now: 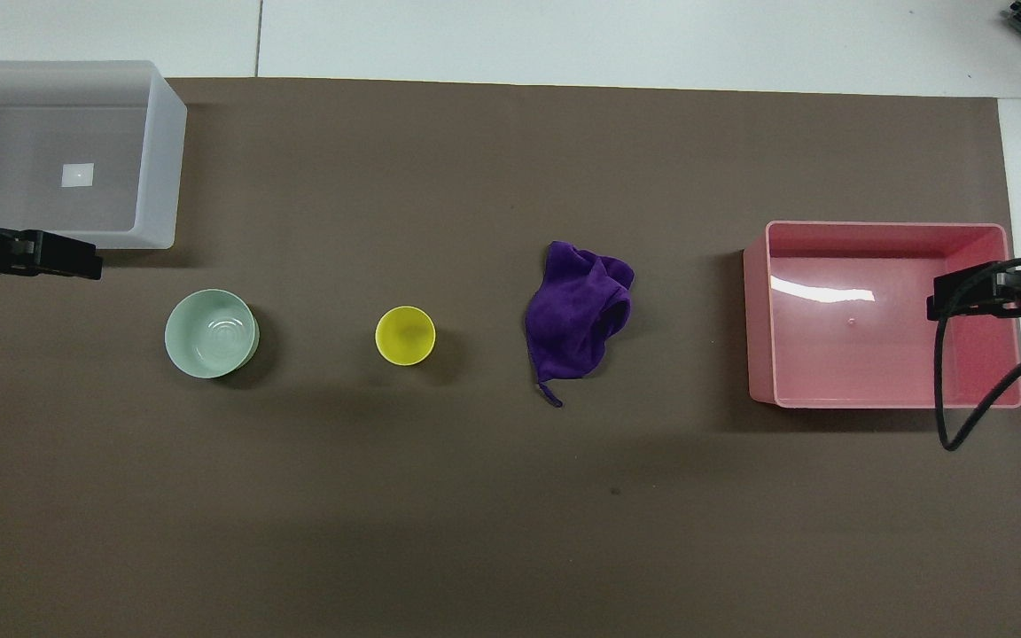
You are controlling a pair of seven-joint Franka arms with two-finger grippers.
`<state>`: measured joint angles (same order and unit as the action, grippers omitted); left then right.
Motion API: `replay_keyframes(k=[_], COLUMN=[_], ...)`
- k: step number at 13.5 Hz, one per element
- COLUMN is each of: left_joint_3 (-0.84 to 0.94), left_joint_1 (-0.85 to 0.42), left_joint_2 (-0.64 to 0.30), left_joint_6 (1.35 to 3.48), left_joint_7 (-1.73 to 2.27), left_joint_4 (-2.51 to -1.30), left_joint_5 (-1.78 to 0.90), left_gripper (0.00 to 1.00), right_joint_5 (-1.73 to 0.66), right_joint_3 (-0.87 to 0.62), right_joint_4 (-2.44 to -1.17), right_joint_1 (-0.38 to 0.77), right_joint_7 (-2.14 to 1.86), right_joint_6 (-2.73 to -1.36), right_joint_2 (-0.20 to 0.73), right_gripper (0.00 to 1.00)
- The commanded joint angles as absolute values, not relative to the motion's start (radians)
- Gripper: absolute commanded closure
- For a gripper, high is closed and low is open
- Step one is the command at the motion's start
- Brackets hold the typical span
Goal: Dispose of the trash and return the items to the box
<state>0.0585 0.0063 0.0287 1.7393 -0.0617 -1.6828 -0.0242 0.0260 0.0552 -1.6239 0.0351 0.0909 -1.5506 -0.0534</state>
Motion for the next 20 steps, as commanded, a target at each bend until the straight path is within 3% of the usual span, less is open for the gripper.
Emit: replay_keyframes(k=[1,13,20], left_joint_3=[0.066,0.064,0.066], left_joint_1=[0.017,0.017,0.025], left_joint_2=[0.048,0.049,0.078], left_joint_6=[1.721,1.766,1.957], left_joint_7=[-0.049,-0.049,-0.048], left_joint_4=[-1.693,-1.723,-1.926], left_joint_5=[-0.006,-0.006,-0.006], left_gripper=[0.0,0.0,0.0], right_joint_5=[0.031,0.031,0.031], right_joint_3=[0.045,0.044,0.044], right_joint_4=[-1.647,-1.647,-1.647], right_joint_1=[0.032,0.028,0.028], right_joint_7=[0.066,0.066,0.066], right_joint_6=[-1.557,-1.555,-1.555], right_joint_2=[-0.078,-0.078,-0.077], right_gripper=[0.0,0.0,0.0])
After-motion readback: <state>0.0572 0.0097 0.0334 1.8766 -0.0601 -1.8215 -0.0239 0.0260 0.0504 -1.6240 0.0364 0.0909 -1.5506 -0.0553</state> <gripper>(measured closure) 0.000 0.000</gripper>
